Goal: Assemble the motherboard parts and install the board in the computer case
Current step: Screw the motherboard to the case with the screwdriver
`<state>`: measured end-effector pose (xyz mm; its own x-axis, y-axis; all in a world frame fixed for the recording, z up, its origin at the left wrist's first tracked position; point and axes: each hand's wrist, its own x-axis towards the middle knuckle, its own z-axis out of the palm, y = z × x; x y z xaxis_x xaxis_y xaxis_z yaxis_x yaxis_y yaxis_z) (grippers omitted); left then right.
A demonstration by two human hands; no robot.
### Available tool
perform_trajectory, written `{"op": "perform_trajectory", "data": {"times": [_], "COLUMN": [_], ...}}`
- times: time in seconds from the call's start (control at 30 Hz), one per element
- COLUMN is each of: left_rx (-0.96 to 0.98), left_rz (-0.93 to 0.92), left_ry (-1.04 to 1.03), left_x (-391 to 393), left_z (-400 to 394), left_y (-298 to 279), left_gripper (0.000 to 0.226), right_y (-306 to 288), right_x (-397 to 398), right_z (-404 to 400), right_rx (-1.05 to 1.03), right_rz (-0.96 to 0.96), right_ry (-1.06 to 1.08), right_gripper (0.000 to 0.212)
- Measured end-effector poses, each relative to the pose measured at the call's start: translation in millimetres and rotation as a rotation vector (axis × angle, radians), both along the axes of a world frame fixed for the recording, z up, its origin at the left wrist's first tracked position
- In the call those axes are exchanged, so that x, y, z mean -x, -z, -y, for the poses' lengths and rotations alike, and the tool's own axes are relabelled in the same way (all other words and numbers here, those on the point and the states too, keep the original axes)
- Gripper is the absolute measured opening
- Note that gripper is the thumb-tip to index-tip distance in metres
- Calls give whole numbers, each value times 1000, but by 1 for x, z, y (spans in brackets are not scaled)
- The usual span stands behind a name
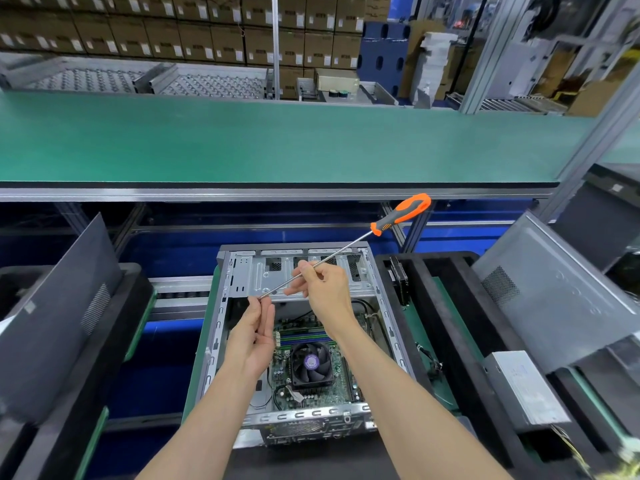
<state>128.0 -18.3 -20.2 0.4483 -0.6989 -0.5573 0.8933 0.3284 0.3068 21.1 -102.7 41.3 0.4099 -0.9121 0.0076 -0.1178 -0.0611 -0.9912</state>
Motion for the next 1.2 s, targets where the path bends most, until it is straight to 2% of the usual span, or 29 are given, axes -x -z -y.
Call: {"op": "perform_trajectory", "data": {"times": [0.2, 0.33, 0.4, 0.5, 0.6, 0.67, 0.73, 0.83, 0.93, 1.03, 1.1, 1.2], "left_rx": [5, -16, -113, -262, -317, -377, -431, -360, -320, -390, -433, -537], "left_rz": [37, 73, 142, 266, 393, 560, 863, 1252, 1520, 1666, 1684, 1673], "left_ry": [40, 86, 89, 66, 87, 127, 200, 310, 453, 535, 578, 627], "left_x": [-4, -10, -11, -10, -5, -2, 2, 1, -7, -17, -21, -23], "left_z": [-6, -13, -12, -6, -3, -6, -7, -3, 1, 2, 2, 0], "left_y": [10, 16, 17, 19, 23, 26, 23, 8, 0, 2, 3, 7], "left_gripper": [17, 28, 33, 23, 16, 17, 24, 30, 23, 10, 4, 7], "right_y": [-3, -5, -5, -3, 0, 2, 3, 6, 9, 10, 8, -2], "right_x": [0, 0, 0, -1, -1, 1, 3, 3, -2, -5, -7, -12], "right_z": [7, 11, 12, 12, 12, 12, 11, 8, 4, -1, -3, -3], "right_rx": [-3, 31, 64, 123, 150, 183, 232, 285, 283, 300, 335, 377], "right_rz": [-10, -43, -83, -143, -218, -261, -322, -425, -467, -509, -513, -449], "right_ry": [8, 8, 1, -29, -55, -77, -111, -169, -216, -245, -252, -210], "right_gripper": [32, 34, 35, 35, 34, 34, 36, 36, 39, 40, 37, 25]}}
